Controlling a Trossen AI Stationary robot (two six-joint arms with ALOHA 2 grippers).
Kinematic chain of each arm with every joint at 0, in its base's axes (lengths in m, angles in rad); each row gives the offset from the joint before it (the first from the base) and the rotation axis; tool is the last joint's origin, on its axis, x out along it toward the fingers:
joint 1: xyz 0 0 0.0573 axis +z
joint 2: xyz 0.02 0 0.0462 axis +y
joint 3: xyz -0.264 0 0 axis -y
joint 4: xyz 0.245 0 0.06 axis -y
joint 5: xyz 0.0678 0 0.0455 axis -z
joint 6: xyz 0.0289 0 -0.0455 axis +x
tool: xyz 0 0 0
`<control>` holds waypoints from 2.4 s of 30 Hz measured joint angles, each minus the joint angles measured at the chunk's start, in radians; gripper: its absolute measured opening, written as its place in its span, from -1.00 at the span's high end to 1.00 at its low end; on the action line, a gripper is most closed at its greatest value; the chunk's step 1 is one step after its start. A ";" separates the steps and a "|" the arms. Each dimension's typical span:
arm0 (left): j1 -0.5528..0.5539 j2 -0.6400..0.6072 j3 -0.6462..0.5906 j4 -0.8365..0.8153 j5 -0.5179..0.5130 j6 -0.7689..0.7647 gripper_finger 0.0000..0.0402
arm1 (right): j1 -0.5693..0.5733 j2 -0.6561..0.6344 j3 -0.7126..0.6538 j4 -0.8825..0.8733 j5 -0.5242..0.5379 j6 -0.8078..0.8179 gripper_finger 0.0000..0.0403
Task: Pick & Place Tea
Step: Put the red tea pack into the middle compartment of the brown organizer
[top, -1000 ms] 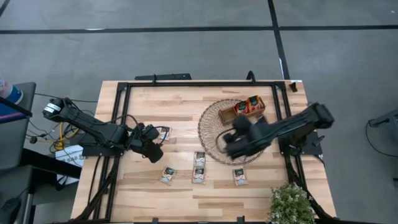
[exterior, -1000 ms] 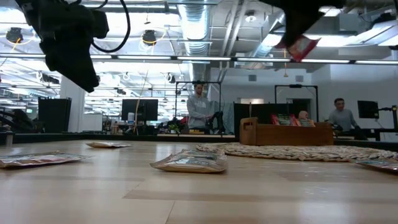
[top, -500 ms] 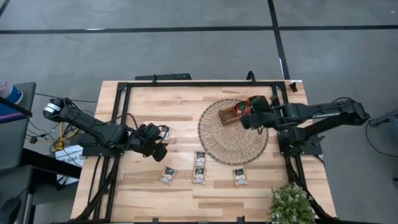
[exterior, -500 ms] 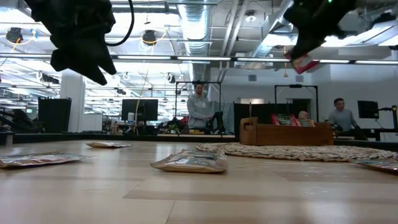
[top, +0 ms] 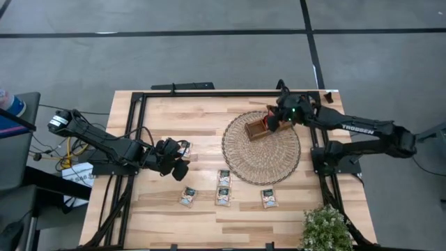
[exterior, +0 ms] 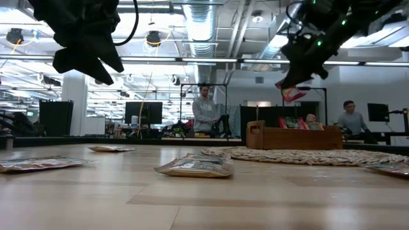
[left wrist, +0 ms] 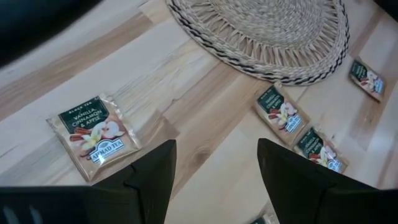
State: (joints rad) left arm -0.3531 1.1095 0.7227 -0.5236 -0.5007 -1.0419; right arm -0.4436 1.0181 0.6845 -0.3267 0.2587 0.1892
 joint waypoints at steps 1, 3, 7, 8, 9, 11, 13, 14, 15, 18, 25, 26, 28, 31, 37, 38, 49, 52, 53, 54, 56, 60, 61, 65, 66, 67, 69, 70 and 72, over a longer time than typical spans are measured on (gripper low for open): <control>0.000 0.000 0.000 0.000 0.000 0.001 -0.09 | -0.020 0.007 -0.004 0.011 -0.014 -0.012 0.99; 0.000 0.000 0.000 0.002 -0.002 0.000 -0.09 | -0.046 0.023 -0.004 0.032 -0.024 -0.050 0.99; 0.000 0.000 0.000 0.003 -0.007 0.000 -0.09 | -0.077 0.083 -0.003 0.042 -0.085 -0.094 0.99; 0.000 0.000 0.000 0.003 -0.010 0.001 -0.09 | -0.083 0.101 -0.003 0.058 -0.104 -0.103 1.00; 0.000 0.000 0.000 0.003 -0.011 0.002 -0.09 | -0.089 0.119 -0.003 0.078 -0.124 -0.119 1.00; 0.000 0.000 0.000 0.003 -0.018 0.002 -0.09 | -0.101 0.156 -0.003 0.113 -0.146 -0.147 0.99; 0.000 0.000 0.000 0.003 -0.018 0.002 -0.09 | -0.119 0.192 -0.003 0.137 -0.160 -0.164 0.99; 0.000 0.000 0.000 0.003 -0.018 0.002 -0.09 | -0.129 0.204 -0.003 0.147 -0.168 -0.164 0.99; 0.000 0.000 0.000 0.003 -0.018 0.001 -0.09 | -0.140 0.212 -0.003 0.156 -0.181 -0.165 0.99; 0.000 0.000 0.000 0.003 -0.018 -0.002 -0.09 | -0.169 0.208 -0.003 0.187 -0.231 -0.180 0.99; 0.000 0.000 0.000 0.003 -0.018 -0.006 -0.09 | -0.198 0.099 -0.003 0.133 -0.365 -0.239 0.99; 0.000 0.000 0.000 0.003 -0.018 -0.006 -0.09 | -0.194 0.085 -0.003 0.120 -0.374 -0.247 0.99; 0.000 0.000 0.000 0.003 -0.018 -0.006 -0.09 | -0.188 0.058 -0.017 0.111 -0.388 -0.264 0.99; 0.000 0.000 0.000 0.003 -0.018 -0.010 -0.09 | -0.187 -0.007 -0.090 0.136 -0.400 -0.244 0.99; 0.000 0.000 0.000 0.009 -0.020 -0.028 -0.09 | -0.185 -0.163 -0.192 0.168 -0.401 -0.245 0.99; 0.000 0.000 0.000 0.013 -0.022 -0.028 -0.09 | -0.191 -0.177 -0.205 0.164 -0.401 -0.247 0.99; 0.000 0.000 0.000 0.033 -0.028 -0.027 -0.09 | -0.312 -0.186 -0.334 0.328 -0.599 -0.234 0.99; 0.000 0.000 0.000 0.033 -0.028 -0.028 -0.09 | -0.340 -0.175 -0.358 0.334 -0.635 -0.233 0.99; 0.000 0.000 0.000 0.033 -0.028 -0.028 -0.09 | -0.345 -0.165 -0.363 0.369 -0.636 -0.223 0.99; 0.000 0.000 0.000 0.034 -0.028 -0.028 -0.09 | -0.344 -0.152 -0.369 0.410 -0.635 -0.207 0.99; 0.000 0.000 0.000 0.035 -0.028 -0.028 -0.09 | -0.336 -0.124 -0.382 0.448 -0.635 -0.193 0.99; 0.000 0.000 0.000 0.049 -0.027 -0.027 -0.09 | -0.332 -0.058 -0.381 0.523 -0.625 -0.197 0.99; 0.000 0.000 0.000 0.051 -0.027 -0.027 -0.09 | -0.331 -0.039 -0.381 0.524 -0.622 -0.197 0.99; 0.000 0.000 0.000 0.052 -0.033 -0.022 -0.09 | -0.329 0.054 -0.383 0.568 -0.616 -0.214 0.99; 0.000 0.000 0.000 0.052 -0.038 -0.017 -0.09 | -0.329 0.075 -0.383 0.594 -0.614 -0.215 0.99; 0.000 0.000 0.000 0.052 -0.046 -0.013 -0.09 | -0.329 0.091 -0.383 0.614 -0.612 -0.215 0.99; 0.000 0.000 0.000 0.056 -0.074 0.003 -0.09 | -0.329 0.115 -0.382 0.643 -0.600 -0.215 0.99; 0.000 0.000 0.000 0.058 -0.091 0.007 -0.09 | -0.329 0.122 -0.382 0.650 -0.593 -0.215 0.99; 0.000 0.000 0.000 0.061 -0.129 0.009 -0.09 | -0.329 0.128 -0.382 0.657 -0.582 -0.216 0.99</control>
State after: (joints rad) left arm -0.3531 1.1099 0.7227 -0.4624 -0.6295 -1.0332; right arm -0.7727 1.1465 0.3023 0.3307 -0.3238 -0.0265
